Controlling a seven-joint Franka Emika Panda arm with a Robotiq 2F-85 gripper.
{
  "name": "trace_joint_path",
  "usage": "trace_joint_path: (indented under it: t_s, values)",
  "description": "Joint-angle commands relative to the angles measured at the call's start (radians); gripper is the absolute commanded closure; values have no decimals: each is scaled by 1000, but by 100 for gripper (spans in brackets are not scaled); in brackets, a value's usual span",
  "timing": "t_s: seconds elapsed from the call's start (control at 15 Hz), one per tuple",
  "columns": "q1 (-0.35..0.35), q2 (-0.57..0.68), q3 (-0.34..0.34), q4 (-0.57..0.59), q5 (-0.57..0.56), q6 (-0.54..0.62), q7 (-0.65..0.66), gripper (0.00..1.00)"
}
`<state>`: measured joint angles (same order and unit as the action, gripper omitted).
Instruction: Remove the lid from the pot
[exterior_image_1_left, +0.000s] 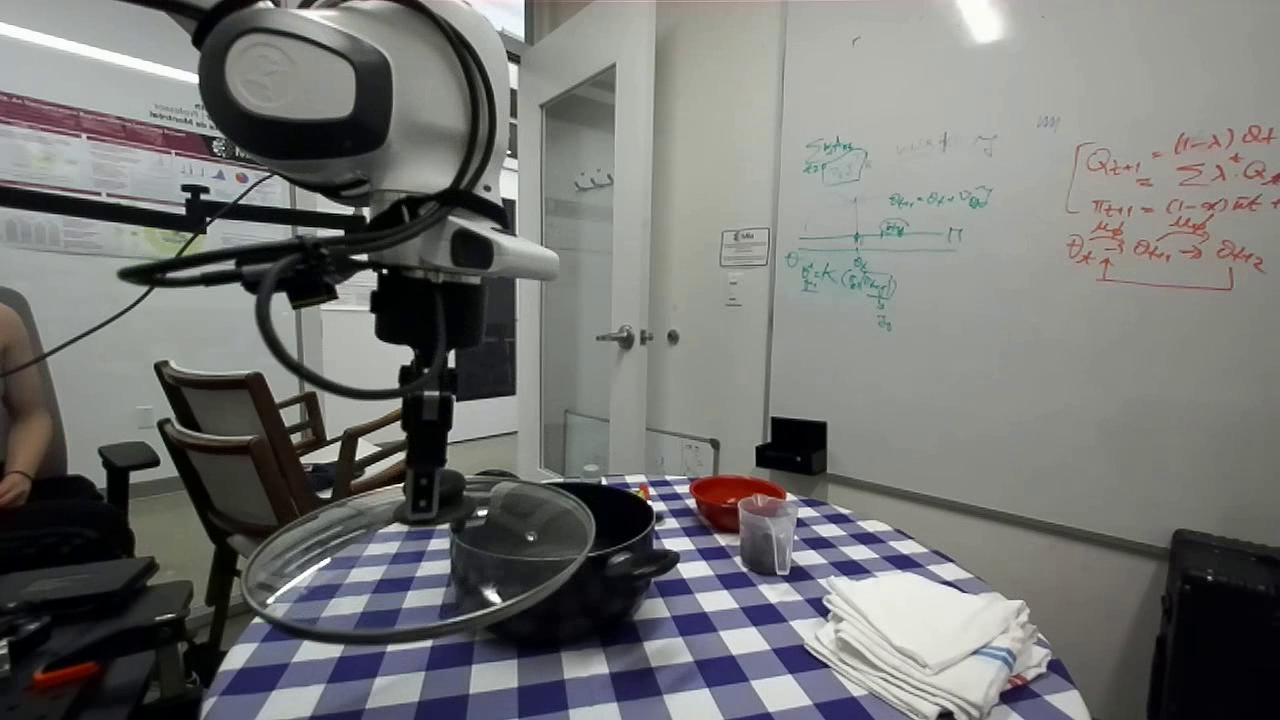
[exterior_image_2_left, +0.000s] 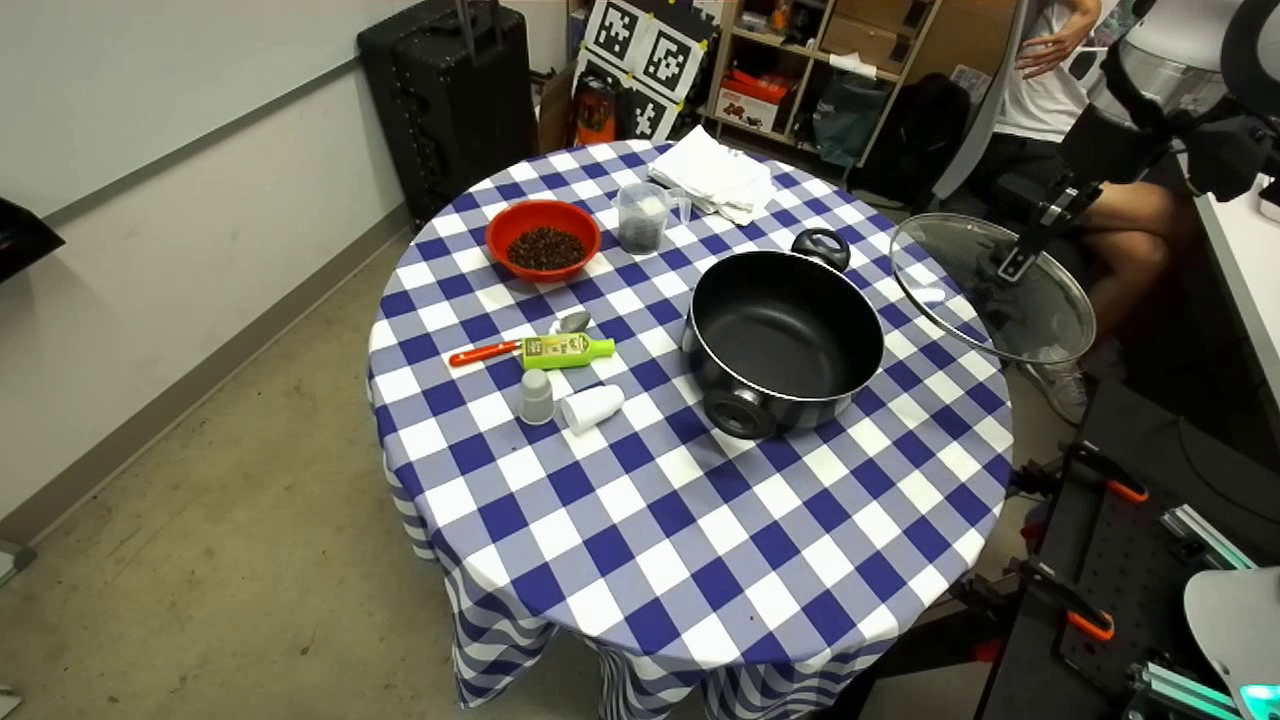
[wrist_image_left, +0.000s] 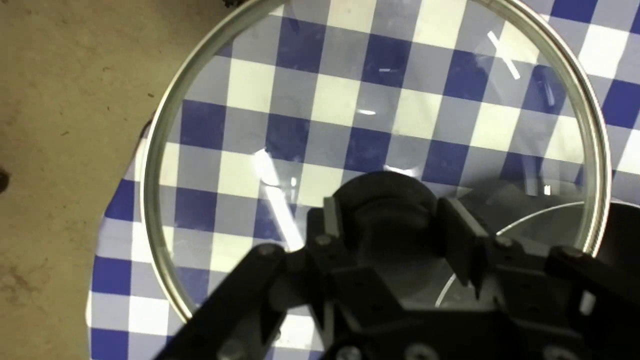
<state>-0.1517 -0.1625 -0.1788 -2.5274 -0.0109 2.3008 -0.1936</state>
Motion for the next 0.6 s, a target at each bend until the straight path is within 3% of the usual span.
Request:
trace_joint_path:
  t_s: [0.0,0.2,0.53]
  values:
    - [-26,88,-45,28,51,70,-36,75]
    - [-35,199,-57,71,125,134,-77,75]
    - [-63,387,-13,191,251,168,-151,75]
